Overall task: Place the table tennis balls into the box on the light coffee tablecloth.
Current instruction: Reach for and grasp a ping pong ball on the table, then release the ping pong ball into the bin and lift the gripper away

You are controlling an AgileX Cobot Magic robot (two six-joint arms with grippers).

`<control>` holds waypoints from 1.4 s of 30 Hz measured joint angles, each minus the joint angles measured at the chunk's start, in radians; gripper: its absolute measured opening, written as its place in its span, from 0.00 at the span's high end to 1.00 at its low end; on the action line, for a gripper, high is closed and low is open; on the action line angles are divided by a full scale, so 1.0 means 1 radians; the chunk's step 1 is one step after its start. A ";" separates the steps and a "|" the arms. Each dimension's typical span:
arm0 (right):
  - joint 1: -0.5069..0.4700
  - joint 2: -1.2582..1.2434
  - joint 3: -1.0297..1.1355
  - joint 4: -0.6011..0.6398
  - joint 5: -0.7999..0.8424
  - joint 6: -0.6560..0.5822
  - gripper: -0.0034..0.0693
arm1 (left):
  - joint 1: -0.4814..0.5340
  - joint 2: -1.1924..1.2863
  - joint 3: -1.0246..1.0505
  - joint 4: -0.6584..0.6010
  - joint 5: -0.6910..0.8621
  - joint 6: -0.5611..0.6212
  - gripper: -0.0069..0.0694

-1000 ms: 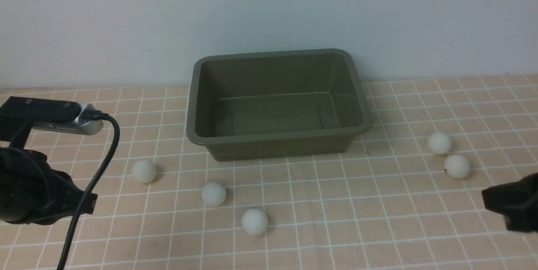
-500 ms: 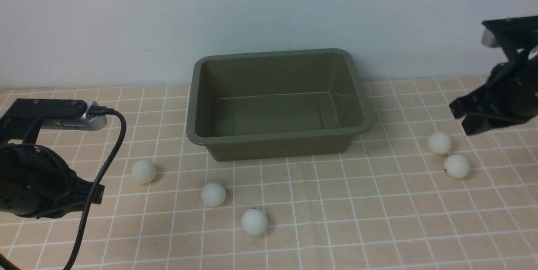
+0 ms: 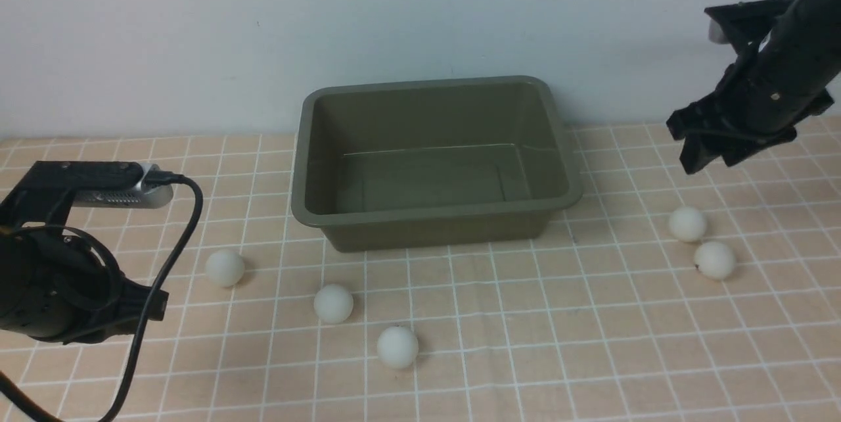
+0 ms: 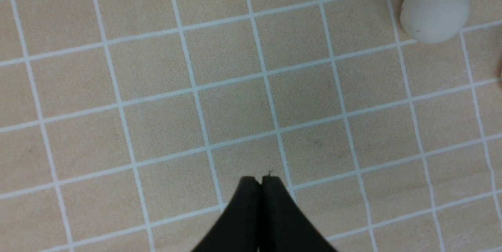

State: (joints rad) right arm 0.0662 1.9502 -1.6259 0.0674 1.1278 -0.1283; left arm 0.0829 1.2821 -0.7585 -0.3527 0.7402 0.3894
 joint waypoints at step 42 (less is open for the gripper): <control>-0.010 0.222 -0.312 0.138 0.092 0.024 0.47 | 0.000 0.000 0.000 -0.001 0.000 0.000 1.00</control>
State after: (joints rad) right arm 0.0558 2.1721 -1.9380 0.2055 1.2195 -0.1048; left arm 0.0829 1.2821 -0.7585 -0.3535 0.7402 0.3894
